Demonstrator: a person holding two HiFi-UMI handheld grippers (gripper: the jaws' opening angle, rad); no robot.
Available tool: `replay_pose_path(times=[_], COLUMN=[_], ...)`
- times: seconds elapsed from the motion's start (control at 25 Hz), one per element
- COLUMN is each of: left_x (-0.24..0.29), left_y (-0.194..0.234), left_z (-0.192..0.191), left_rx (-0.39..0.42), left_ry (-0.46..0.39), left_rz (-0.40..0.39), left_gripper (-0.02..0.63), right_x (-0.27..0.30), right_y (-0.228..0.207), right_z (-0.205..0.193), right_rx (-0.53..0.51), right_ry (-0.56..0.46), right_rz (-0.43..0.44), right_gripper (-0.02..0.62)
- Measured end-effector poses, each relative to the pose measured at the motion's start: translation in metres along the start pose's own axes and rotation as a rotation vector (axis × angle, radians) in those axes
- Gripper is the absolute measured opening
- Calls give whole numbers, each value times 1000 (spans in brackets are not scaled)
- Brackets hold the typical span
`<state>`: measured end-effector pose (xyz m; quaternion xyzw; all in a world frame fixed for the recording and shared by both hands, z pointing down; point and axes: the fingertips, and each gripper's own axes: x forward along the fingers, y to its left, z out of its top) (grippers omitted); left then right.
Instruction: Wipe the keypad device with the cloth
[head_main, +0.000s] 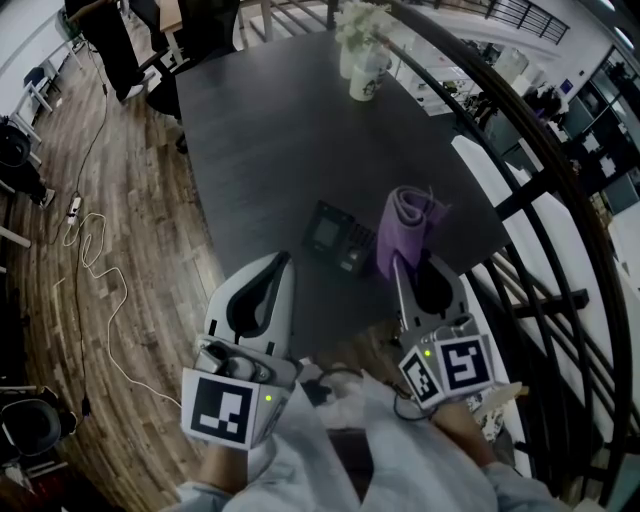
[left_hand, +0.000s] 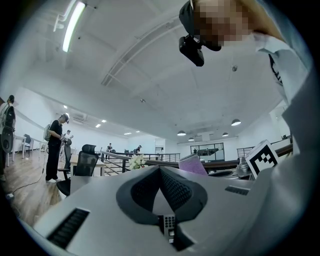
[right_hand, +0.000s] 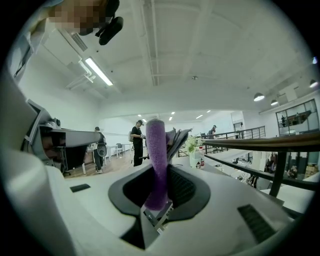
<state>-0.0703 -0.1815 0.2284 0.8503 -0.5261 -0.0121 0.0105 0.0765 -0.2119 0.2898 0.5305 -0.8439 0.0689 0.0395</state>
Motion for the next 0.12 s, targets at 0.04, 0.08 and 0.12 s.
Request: replay_pose_path(times=[0.04,0.08,0.12], left_x=[0,0,0], left_y=[0,1,1], left_z=[-1,-1,-2], left_rx=[0,-1,-1], left_ry=[0,1,2], left_rz=[0,1,1], left_gripper=[11,11,11], right_x=[0,1,1], right_y=[1,2,2], right_z=[-1,-2,-3], right_rx=[0,0,-1], right_ry=[2,5,7], right_rz=[3,6,10], right_gripper=[81,81,81])
